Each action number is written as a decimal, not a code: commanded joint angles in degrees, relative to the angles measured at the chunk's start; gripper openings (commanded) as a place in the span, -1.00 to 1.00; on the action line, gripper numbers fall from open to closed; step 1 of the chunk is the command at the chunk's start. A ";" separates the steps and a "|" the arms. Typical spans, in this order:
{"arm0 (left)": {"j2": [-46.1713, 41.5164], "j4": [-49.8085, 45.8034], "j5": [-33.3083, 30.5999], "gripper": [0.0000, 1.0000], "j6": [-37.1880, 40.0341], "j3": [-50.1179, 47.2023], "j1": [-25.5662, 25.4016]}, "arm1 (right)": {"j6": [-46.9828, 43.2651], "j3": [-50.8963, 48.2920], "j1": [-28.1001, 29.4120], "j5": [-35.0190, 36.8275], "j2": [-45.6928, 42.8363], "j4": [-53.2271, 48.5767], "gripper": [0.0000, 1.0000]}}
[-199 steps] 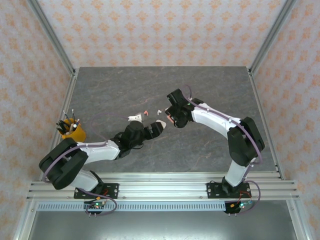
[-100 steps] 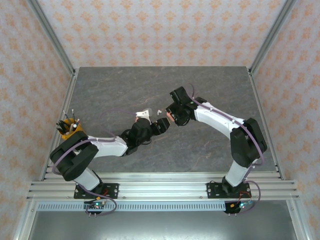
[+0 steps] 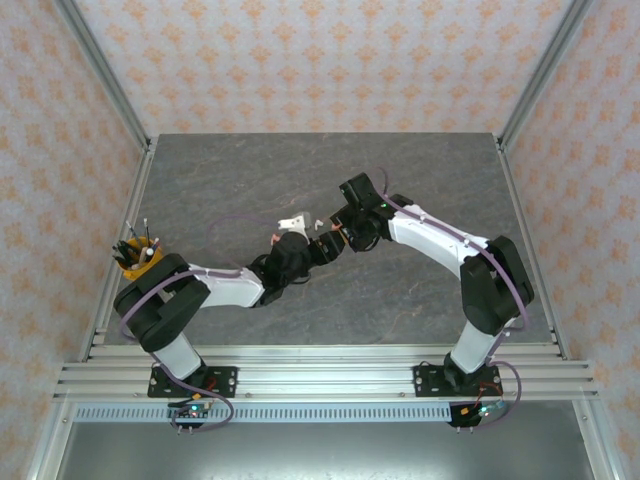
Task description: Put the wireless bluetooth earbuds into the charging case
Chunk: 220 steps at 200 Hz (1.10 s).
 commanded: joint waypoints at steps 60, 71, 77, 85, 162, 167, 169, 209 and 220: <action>3.48 2.46 -1.06 0.18 -0.72 4.04 -0.65 | 0.76 -0.94 -0.31 -0.89 -2.37 1.48 0.11; 3.89 2.71 -1.17 0.14 -0.82 4.21 -0.65 | 0.67 -1.03 -0.31 -0.97 -2.44 1.46 0.11; 4.11 2.91 -1.18 0.11 -0.86 4.20 -0.65 | 0.66 -1.03 -0.31 -0.97 -2.45 1.39 0.11; 4.32 3.10 -1.26 0.09 -1.02 4.25 -0.65 | 0.62 -1.12 -0.31 -0.97 -2.46 1.39 0.11; 5.70 2.55 -1.13 0.02 -0.68 6.45 -0.65 | 0.75 -1.81 -0.31 -1.32 -2.52 1.83 0.11; 5.78 2.47 -1.09 -0.02 -0.72 6.57 -0.65 | 0.76 -1.87 -0.31 -1.32 -2.60 1.83 0.11; 5.79 2.45 -1.09 -0.03 -0.69 6.65 -0.65 | 0.76 -1.83 -0.31 -1.32 -2.63 1.83 0.11; 6.05 2.56 -1.25 -0.23 -0.82 6.55 -0.65 | 0.76 -1.91 -0.47 -1.32 -2.72 1.87 0.11; 6.05 2.54 -1.35 -0.28 -0.93 6.58 -0.65 | 0.75 -1.91 -0.48 -1.33 -2.76 1.92 0.11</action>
